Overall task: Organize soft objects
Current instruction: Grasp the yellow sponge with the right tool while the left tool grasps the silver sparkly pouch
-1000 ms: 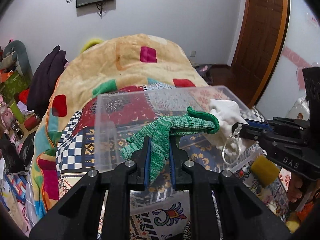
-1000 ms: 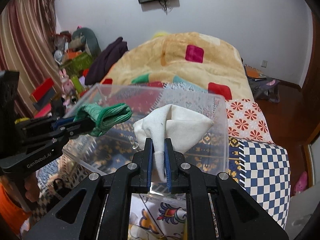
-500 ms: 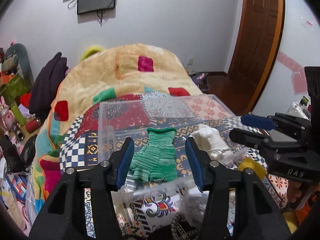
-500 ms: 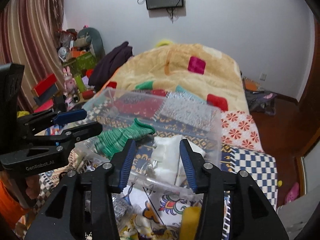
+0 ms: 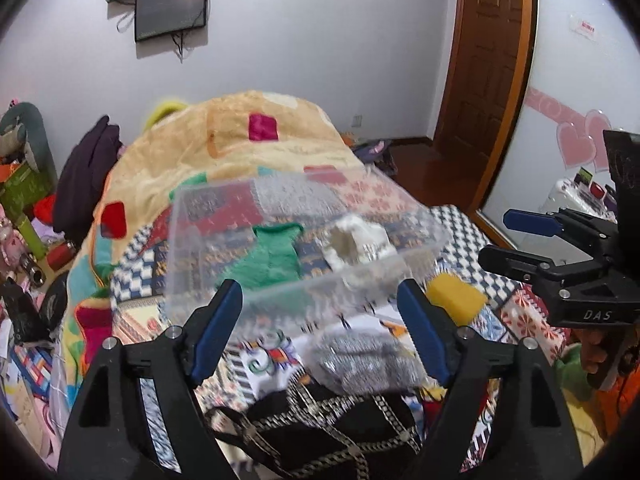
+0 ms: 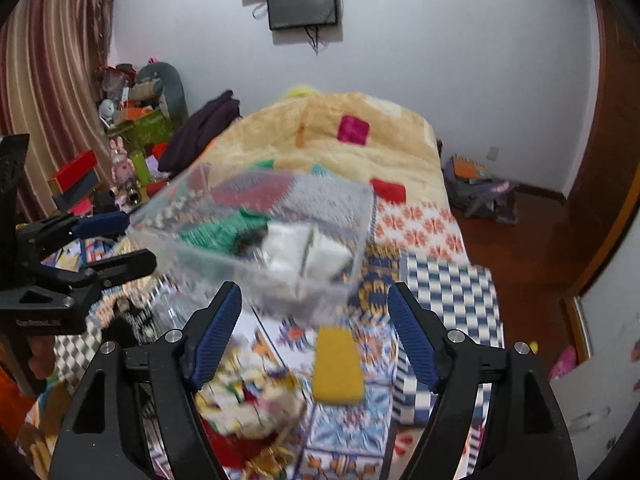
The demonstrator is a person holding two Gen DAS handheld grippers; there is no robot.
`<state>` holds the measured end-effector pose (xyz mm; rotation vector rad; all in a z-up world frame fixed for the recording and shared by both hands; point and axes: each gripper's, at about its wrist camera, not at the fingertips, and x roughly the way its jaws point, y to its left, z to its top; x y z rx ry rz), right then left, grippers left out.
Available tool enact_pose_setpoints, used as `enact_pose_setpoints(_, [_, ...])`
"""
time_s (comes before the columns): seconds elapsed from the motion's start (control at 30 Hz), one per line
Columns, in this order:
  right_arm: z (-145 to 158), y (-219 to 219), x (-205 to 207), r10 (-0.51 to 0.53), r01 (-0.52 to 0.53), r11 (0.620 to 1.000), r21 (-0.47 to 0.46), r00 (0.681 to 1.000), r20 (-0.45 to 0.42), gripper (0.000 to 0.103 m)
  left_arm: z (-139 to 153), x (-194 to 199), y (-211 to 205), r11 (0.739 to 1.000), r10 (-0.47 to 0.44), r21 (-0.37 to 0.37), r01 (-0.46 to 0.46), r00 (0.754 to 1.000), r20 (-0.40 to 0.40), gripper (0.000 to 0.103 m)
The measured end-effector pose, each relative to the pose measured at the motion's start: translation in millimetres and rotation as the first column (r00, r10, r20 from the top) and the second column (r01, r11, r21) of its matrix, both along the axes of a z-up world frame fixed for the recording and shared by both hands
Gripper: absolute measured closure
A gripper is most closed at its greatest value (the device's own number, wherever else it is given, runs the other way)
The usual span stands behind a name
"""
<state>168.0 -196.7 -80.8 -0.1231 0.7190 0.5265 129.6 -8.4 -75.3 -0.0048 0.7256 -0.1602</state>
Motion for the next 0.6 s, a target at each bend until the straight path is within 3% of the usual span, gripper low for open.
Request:
enact_pose_setpoints(0.4, [-63.1,-16.2,16.2,-0.048,0.042,0.998,-0.037,0.986,-0.157,0.032,-52.8,2.8,-10.3,0.998,-0.028,-0.059,0.019,0.989,-0.144,0.025])
enact_pose_setpoints(0.53, [-70.2,-14.5,13.7,-0.031,0.023,0.999,-0.044,0.984,-0.174,0.048,-61.1,8.2,-15.5,0.997,-0.048,-0.064,0.037,0.985,-0.168,0.039])
enact_pose_setpoints(0.6, [-71.9,-13.6,13.7,-0.023,0.015,0.999,-0.046,0.984,-0.179,0.062,-62.9,9.4,-17.6,0.997,-0.052,-0.073,0.040,0.984,-0.171,0.044])
